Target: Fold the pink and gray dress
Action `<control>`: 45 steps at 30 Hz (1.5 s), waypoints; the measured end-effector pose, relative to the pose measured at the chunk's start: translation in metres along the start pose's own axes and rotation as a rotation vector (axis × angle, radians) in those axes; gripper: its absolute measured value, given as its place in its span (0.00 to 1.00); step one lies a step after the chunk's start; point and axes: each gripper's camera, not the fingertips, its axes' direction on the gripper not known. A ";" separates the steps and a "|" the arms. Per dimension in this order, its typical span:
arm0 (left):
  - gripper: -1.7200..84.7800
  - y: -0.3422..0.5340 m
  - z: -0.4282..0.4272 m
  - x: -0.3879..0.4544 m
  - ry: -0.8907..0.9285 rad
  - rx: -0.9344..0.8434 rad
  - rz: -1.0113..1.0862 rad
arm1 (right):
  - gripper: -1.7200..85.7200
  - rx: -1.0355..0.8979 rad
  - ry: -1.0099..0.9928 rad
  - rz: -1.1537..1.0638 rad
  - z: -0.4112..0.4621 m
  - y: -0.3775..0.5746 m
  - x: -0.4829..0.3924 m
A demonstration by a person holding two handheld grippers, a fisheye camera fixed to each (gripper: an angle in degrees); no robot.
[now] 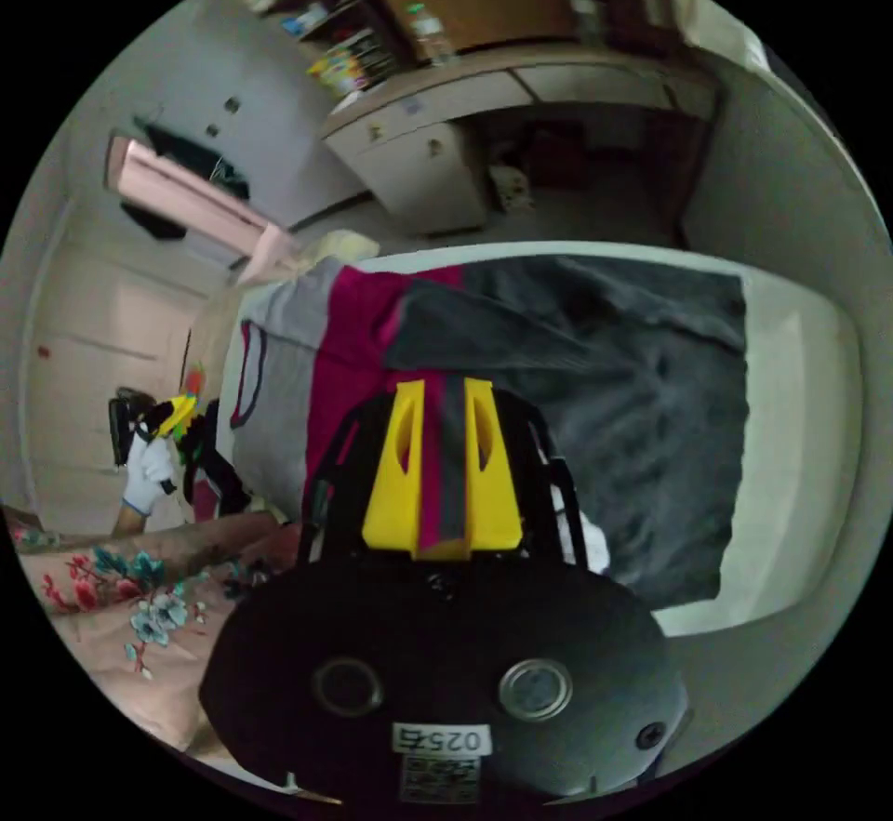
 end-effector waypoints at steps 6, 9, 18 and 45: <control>0.07 -0.005 0.167 0.122 0.124 -0.241 0.137 | 0.20 -0.047 -0.001 -0.096 0.001 -0.022 0.086; 0.07 0.012 0.223 0.161 0.253 -0.275 0.108 | 0.19 -0.098 0.012 -0.195 0.019 -0.044 0.094; 0.05 0.055 0.258 0.174 0.279 -0.301 -0.007 | 0.01 -0.385 -0.002 -0.489 0.068 -0.056 0.085; 0.05 0.082 0.265 0.137 0.267 -0.207 -0.135 | 0.11 -0.174 0.109 -0.735 0.081 -0.060 0.036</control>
